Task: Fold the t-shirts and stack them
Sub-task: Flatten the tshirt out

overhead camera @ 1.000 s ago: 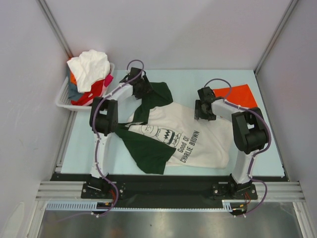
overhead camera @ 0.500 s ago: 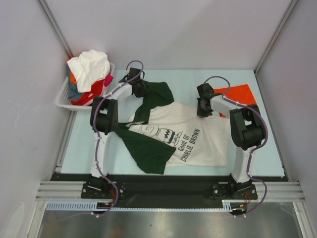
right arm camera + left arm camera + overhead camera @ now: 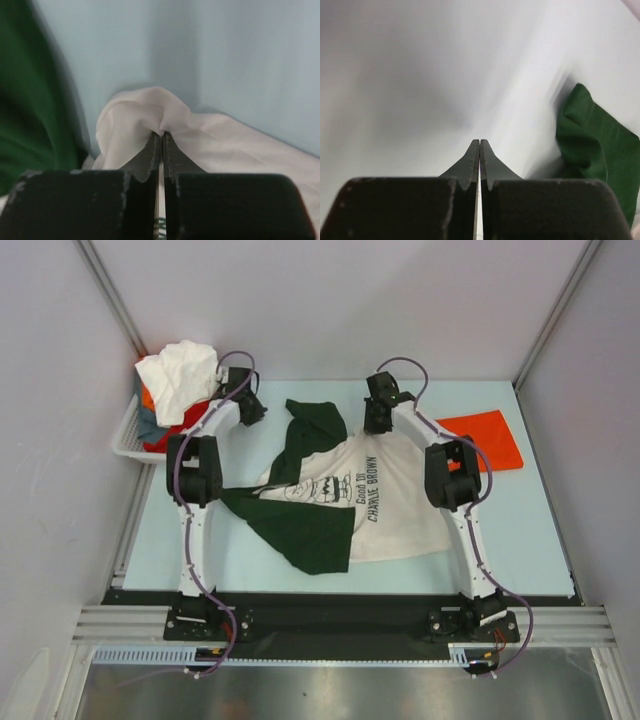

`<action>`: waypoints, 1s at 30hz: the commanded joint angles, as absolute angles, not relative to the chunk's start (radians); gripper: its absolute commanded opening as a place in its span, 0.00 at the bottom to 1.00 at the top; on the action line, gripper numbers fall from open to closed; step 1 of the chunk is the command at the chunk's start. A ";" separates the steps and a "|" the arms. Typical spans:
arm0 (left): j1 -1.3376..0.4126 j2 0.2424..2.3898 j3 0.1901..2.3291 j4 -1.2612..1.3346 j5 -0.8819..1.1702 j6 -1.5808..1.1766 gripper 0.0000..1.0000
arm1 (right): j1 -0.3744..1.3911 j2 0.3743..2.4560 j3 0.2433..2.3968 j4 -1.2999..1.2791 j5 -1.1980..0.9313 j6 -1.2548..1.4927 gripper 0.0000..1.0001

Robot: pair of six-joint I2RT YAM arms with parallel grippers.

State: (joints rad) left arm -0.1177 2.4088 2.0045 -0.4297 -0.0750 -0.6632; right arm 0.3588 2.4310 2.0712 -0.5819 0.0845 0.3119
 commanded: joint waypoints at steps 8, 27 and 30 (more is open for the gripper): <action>-0.124 2.453 2.161 -0.364 0.077 -0.672 0.39 | 0.178 2.626 2.471 -0.582 -0.053 0.365 0.18; -0.252 2.542 2.170 -0.394 0.071 -0.657 0.60 | 0.195 2.132 1.873 -0.397 -0.192 0.278 0.64; -0.230 2.576 2.224 -0.393 0.055 -0.672 0.14 | 0.198 2.056 1.769 -0.390 -0.170 0.279 0.64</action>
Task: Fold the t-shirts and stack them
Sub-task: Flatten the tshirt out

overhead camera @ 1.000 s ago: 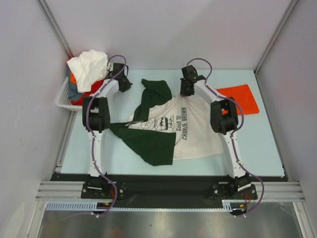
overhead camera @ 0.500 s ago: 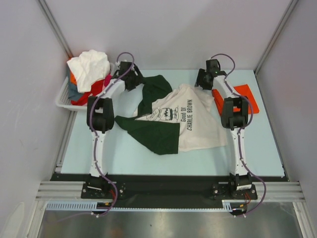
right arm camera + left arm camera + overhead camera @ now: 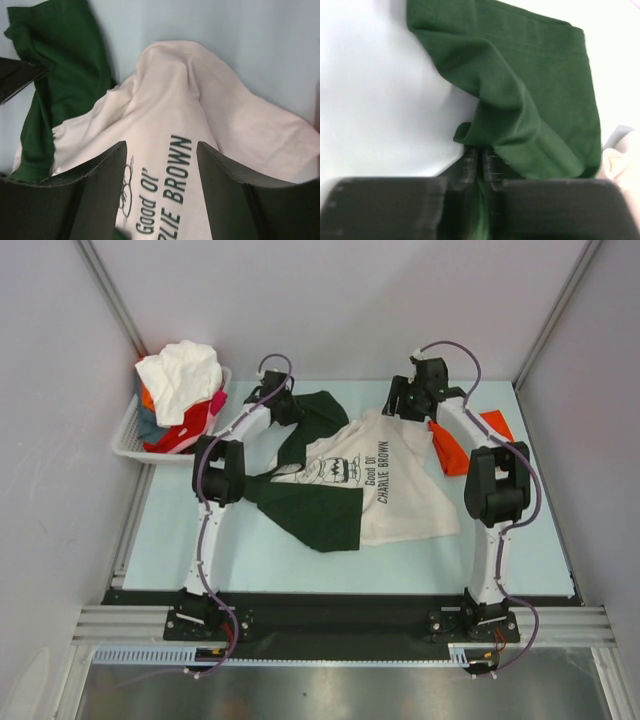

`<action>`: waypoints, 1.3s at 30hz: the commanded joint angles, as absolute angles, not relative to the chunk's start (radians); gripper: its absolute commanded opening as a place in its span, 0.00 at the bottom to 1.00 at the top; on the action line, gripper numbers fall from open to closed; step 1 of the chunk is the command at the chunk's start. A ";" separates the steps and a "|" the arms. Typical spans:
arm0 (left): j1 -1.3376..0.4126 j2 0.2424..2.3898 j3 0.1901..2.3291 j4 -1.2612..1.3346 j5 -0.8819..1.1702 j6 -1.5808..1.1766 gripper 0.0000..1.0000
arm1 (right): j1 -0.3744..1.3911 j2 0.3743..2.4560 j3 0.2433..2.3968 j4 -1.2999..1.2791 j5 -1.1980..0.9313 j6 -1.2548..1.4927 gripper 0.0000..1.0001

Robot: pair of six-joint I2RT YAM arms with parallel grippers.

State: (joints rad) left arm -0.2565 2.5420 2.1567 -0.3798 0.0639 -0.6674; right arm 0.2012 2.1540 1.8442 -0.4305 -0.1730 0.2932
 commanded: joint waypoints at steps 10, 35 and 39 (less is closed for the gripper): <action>-0.077 2.447 2.192 -0.322 -0.097 -0.733 0.00 | 0.233 1.752 1.379 -0.299 -0.109 0.350 0.64; -0.388 1.859 1.623 -0.362 -0.086 -0.500 1.00 | 0.262 1.286 0.770 -0.227 0.070 0.554 0.75; -0.543 1.804 1.543 -0.411 -0.150 -0.468 0.88 | 0.226 1.139 0.703 -0.227 0.138 0.591 0.69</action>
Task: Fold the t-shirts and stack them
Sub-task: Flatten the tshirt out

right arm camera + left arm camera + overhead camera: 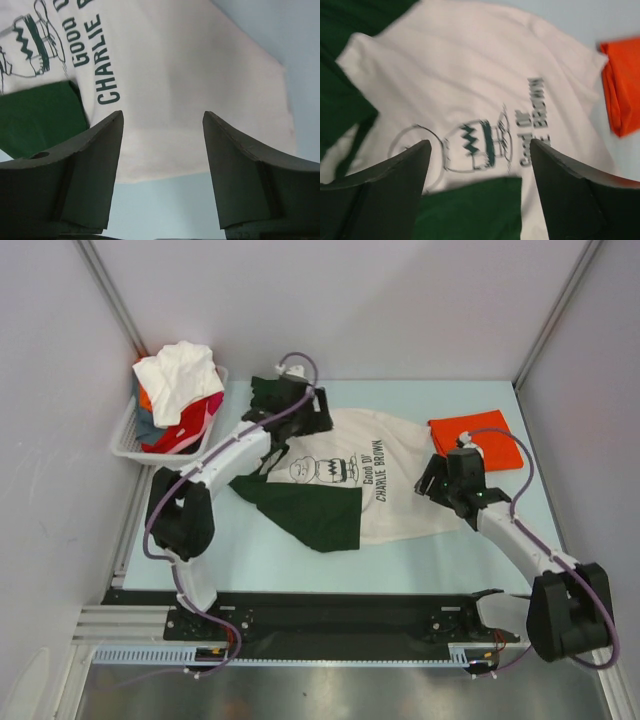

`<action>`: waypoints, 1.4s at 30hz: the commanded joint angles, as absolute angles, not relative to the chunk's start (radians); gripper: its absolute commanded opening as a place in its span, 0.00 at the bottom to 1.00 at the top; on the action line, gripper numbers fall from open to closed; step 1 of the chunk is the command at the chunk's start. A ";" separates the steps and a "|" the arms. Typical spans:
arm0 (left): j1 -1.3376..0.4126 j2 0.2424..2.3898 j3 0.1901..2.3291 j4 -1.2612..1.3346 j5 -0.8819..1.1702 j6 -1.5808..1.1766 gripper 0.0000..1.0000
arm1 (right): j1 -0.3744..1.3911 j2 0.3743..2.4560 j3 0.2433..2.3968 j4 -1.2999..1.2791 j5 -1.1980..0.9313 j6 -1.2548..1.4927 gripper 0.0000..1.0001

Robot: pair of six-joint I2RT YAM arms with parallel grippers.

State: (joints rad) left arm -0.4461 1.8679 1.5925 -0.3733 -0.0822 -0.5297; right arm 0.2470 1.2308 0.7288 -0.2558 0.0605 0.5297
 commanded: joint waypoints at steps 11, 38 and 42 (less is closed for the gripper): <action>-0.801 1.953 1.615 -0.555 -0.293 -0.495 0.73 | 0.187 1.045 0.627 -0.264 0.190 0.609 0.58; -0.848 2.255 1.853 -0.652 -0.285 -0.514 0.45 | 0.186 0.991 0.584 -0.230 0.190 0.614 0.57; -0.857 2.292 1.867 -0.655 -0.282 -0.515 0.45 | 0.187 0.985 0.580 -0.232 0.190 0.614 0.57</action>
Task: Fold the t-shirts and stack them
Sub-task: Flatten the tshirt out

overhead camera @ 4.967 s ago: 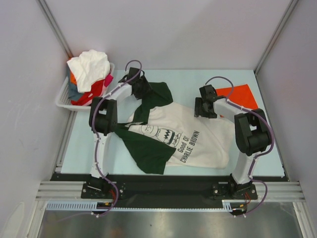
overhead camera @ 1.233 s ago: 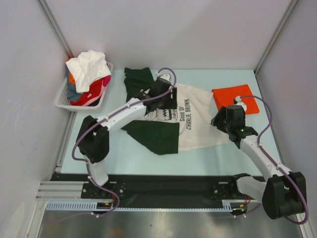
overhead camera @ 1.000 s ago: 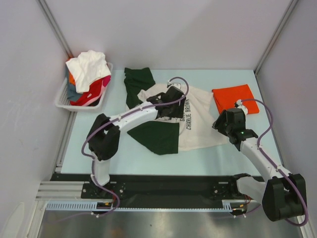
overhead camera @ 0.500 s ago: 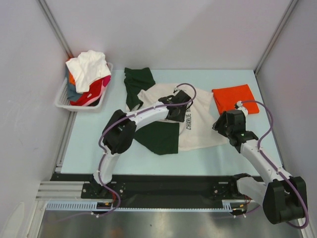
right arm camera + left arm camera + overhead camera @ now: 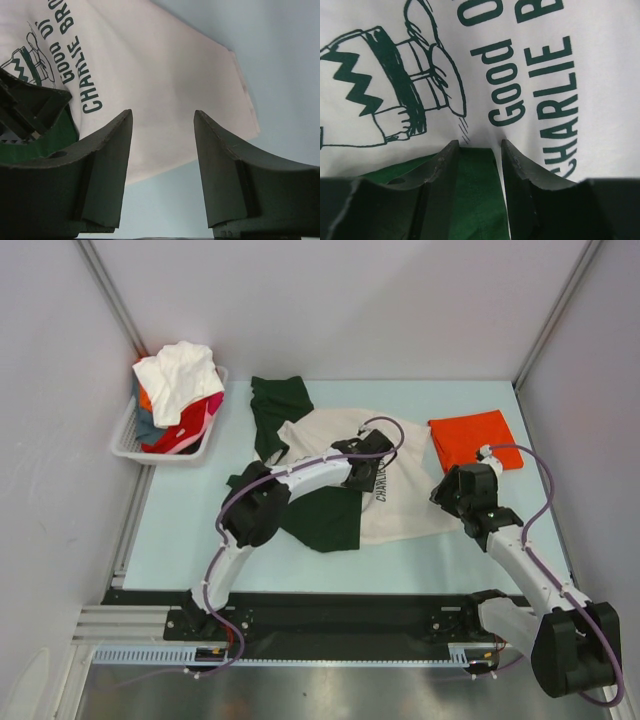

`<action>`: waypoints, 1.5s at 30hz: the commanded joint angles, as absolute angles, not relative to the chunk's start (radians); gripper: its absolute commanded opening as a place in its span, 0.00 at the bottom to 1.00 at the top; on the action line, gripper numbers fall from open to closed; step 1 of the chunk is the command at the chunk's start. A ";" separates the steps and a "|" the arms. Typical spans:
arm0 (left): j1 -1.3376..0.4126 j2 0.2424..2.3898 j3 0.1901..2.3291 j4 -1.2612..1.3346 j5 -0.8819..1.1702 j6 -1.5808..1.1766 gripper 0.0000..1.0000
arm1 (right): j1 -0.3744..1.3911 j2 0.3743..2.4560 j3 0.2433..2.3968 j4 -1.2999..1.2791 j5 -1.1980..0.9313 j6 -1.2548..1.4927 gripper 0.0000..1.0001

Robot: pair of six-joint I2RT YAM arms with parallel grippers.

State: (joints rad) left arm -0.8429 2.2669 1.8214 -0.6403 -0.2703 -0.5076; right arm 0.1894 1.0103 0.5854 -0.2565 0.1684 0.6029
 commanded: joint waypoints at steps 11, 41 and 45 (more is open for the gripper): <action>-0.856 2.162 1.799 -0.677 -0.414 -0.525 0.07 | 0.184 1.008 0.563 -0.242 0.207 0.626 0.57; -0.155 0.853 0.936 -0.486 0.030 -0.646 0.00 | 0.090 1.011 0.480 -0.382 0.132 0.785 0.51; -0.092 0.864 1.005 -0.500 0.075 -0.638 0.00 | 0.095 1.058 0.480 -0.354 0.100 0.796 0.57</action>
State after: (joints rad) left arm -0.1272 0.8585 0.9302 -0.4973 -0.0128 -0.6289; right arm 0.0914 1.0309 0.4835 -0.3851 0.1356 0.7769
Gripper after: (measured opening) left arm 0.009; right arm 0.560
